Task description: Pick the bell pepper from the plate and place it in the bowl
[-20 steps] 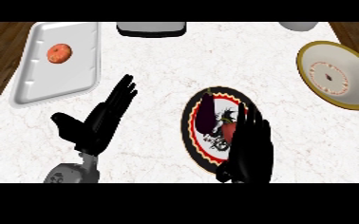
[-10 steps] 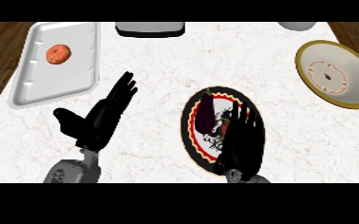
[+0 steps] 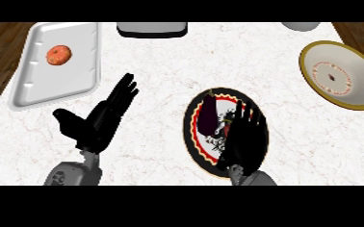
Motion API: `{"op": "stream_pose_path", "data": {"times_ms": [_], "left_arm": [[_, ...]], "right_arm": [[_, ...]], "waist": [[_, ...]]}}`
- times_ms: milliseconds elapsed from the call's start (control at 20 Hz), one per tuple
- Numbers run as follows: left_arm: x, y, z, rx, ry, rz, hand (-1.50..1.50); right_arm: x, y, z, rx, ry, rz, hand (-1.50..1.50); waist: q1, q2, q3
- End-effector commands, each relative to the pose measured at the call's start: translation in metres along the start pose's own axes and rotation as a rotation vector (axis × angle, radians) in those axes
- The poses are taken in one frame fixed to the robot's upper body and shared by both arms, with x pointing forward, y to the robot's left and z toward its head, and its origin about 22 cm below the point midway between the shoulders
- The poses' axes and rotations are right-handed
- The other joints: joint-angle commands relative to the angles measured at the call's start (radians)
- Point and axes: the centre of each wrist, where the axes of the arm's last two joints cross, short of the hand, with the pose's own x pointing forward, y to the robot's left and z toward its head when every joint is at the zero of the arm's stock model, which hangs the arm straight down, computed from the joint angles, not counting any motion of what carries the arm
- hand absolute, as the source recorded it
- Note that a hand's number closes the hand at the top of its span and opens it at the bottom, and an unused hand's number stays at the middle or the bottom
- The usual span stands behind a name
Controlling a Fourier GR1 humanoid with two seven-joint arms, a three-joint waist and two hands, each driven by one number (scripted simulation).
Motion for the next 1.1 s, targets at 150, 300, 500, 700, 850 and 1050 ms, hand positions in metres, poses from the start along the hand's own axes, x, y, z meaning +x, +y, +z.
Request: {"op": "stream_pose_path", "data": {"times_ms": [150, 300, 500, 700, 850, 1050], "left_arm": [[-0.007, -0.002, 0.009, -0.002, -0.019, -0.011, 0.0], [-0.01, 0.019, 0.01, -0.005, -0.005, -0.008, 0.0], [0.001, 0.003, 0.007, 0.014, 0.004, -0.018, 0.0], [0.004, 0.014, 0.001, 0.002, -0.011, -0.007, 0.0], [0.008, 0.016, -0.001, -0.003, -0.02, -0.005, 0.0], [0.01, -0.002, 0.012, -0.007, -0.001, -0.003, 0.0]], "right_arm": [[-0.001, 0.023, 0.002, -0.028, 0.119, -0.016, -1.5], [-0.003, 0.016, -0.006, -0.02, 0.126, -0.026, -1.5], [0.001, 0.023, -0.016, -0.028, 0.124, -0.059, -1.5], [-0.015, 0.037, -0.027, -0.014, 0.111, -0.023, -1.5], [-0.002, 0.03, -0.023, -0.056, 0.015, -0.049, 1.5], [-0.002, 0.049, -0.045, -0.074, 0.006, -0.004, 1.5]], "waist": [[-0.001, 0.0, 0.0], [-0.002, -0.001, 0.0], [0.0, 0.0, 0.0], [-0.004, 0.0, 0.0], [-0.002, 0.0, 0.0], [0.003, 0.0, 0.0]]}}
